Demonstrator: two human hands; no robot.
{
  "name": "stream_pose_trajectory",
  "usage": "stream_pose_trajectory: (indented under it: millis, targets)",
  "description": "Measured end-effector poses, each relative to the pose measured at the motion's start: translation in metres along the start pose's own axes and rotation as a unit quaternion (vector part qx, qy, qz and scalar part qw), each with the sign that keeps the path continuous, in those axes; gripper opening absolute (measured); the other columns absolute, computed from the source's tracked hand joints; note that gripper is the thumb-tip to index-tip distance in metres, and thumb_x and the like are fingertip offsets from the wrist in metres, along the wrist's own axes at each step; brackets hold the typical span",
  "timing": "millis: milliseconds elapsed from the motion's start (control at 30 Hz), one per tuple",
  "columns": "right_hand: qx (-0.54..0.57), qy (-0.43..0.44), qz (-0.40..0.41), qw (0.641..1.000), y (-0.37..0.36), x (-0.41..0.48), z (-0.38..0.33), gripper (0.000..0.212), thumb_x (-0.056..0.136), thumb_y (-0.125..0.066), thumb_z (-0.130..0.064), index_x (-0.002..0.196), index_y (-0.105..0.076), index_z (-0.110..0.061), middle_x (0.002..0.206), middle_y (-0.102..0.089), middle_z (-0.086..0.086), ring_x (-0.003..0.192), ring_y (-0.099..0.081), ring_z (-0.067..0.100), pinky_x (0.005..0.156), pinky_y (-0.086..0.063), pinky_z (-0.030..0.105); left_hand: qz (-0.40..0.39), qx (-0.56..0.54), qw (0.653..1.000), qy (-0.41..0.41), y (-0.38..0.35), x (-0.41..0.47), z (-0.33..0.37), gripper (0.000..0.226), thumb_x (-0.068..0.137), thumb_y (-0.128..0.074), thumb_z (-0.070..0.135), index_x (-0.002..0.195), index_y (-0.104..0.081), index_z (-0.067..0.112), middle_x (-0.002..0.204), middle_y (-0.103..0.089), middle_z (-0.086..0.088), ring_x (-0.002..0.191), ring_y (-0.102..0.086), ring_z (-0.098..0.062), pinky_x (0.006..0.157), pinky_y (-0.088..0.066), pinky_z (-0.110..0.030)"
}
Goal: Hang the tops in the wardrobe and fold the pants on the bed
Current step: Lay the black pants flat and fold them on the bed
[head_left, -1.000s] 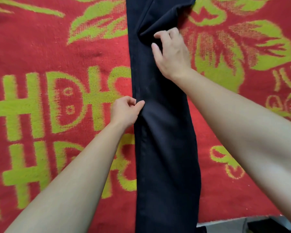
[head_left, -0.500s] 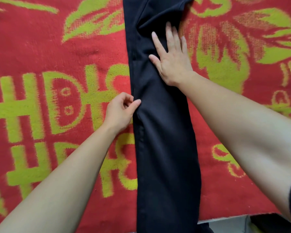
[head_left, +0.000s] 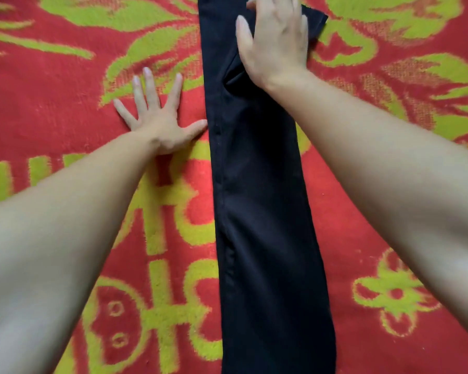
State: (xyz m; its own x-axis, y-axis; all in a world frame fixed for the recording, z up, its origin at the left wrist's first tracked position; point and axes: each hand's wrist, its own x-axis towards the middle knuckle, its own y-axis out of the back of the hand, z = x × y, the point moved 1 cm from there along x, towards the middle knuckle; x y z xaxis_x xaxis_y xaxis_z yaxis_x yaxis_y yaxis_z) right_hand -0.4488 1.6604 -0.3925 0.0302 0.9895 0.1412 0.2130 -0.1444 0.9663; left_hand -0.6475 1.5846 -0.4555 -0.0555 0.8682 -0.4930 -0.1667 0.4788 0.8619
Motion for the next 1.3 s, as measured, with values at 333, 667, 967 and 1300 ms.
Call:
stream_pose_trajectory:
  millis: [333, 667, 967, 1300]
  targets:
    - [0.121, -0.078, 0.051, 0.988, -0.028, 0.052, -0.02, 0.04, 0.098, -0.035, -0.008, 0.135, -0.05, -0.01, 0.125, -0.054, 0.008, 0.101, -0.055, 0.015, 0.074, -0.031, 0.015, -0.008, -0.022, 0.999, -0.032, -0.016, 0.014, -0.011, 0.1, 0.061, -0.013, 0.097, 0.138, 0.033, 0.052, 0.152, 0.042, -0.007, 0.141, 0.036, -0.033, 0.104, 0.017, -0.069]
    - [0.084, 0.153, -0.05, 0.983, -0.041, 0.055, -0.016, 0.043, 0.103, -0.033, -0.02, 0.142, -0.052, -0.017, 0.143, -0.05, 0.008, 0.133, -0.046, 0.025, 0.111, -0.032, 0.039, -0.025, -0.04, 0.998, -0.042, -0.013, 0.012, -0.01, 0.102, 0.058, -0.006, 0.098, 0.141, 0.032, 0.051, 0.15, 0.045, -0.007, 0.139, 0.04, -0.033, 0.102, 0.018, -0.071]
    - [-0.054, 0.141, -0.221, 0.964, -0.064, 0.031, -0.002, 0.067, 0.103, -0.013, -0.058, 0.16, -0.003, -0.025, 0.167, 0.01, 0.01, 0.153, 0.011, 0.029, 0.122, 0.007, 0.052, -0.017, -0.03, 0.999, -0.039, -0.014, 0.012, -0.01, 0.098, 0.067, -0.017, 0.094, 0.14, 0.032, 0.051, 0.15, 0.044, -0.008, 0.139, 0.039, -0.033, 0.102, 0.02, -0.07]
    - [0.354, -0.343, -0.172, 0.853, -0.028, 0.096, 0.039, 0.075, 0.069, -0.077, -0.053, 0.13, -0.051, -0.018, 0.115, -0.061, -0.006, 0.097, -0.063, 0.012, 0.075, -0.056, 0.027, 0.003, -0.015, 0.999, -0.046, -0.02, 0.015, -0.013, 0.098, 0.067, -0.015, 0.095, 0.142, 0.029, 0.051, 0.154, 0.039, -0.01, 0.142, 0.034, -0.035, 0.103, 0.018, -0.07]
